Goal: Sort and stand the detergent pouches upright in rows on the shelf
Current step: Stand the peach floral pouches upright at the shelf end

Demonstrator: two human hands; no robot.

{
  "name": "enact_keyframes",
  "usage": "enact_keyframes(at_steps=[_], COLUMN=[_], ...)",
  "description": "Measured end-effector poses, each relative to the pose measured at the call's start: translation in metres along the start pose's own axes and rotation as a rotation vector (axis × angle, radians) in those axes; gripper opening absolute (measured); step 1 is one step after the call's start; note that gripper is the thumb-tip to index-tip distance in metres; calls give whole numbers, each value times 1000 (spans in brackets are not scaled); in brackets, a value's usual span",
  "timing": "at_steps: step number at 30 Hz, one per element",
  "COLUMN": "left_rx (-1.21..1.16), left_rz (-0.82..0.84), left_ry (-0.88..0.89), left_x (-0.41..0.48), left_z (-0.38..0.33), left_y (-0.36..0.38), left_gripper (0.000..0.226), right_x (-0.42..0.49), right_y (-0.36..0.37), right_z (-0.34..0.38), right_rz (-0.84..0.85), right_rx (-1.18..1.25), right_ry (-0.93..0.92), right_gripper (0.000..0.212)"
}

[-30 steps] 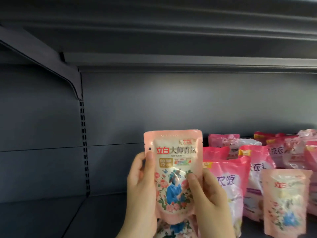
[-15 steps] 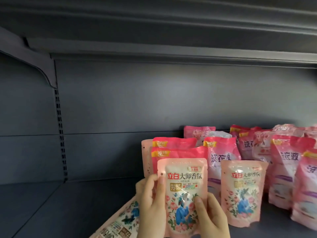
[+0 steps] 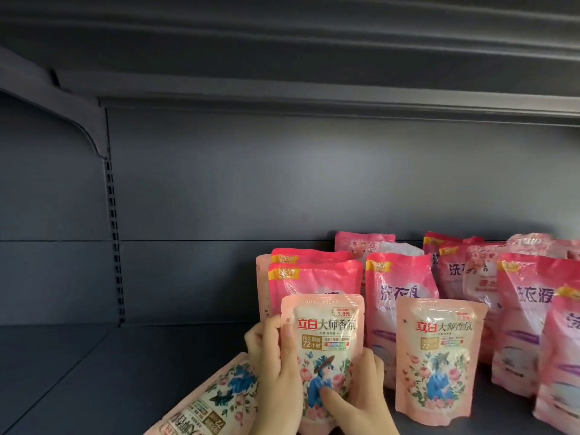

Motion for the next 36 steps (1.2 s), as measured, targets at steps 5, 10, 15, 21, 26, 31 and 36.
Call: enact_keyframes(at_steps=[5,10,15,21,26,31,36], left_rx=[61,174,517,728,744,885,968], left_rz=[-1,143,356,424,436,492,651], left_ry=[-4,1,22,10,-22,6,13], left_x=[12,12,3,2,6,11,20], left_z=[4,-2,6,-2,2,-3,-15], left_y=[-1,-16,-42,-43,-35,-37,-50], left_gripper=[26,28,11,23,39,45,45], right_x=[11,10,1,3,8,9,7], right_y=[6,-2,-20,-19,-19,-27,-29], right_z=[2,2,7,10,5,16,25], right_rz=[57,150,241,273,250,292,524], right_rx=[-49,-134,-481,-355,-324,-527,-934], right_ry=[13,38,15,161,203,89,109], right_gripper=[53,48,44,25,25,38,36])
Point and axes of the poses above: each hand's wrist, its own x-axis towards the middle knuckle, its own y-axis out of the palm, z = x × y, the point moved 3 cm from there along x, towards the middle knuckle, and after that the axes turned 4 degrees about -y, right-handed, at the moved point
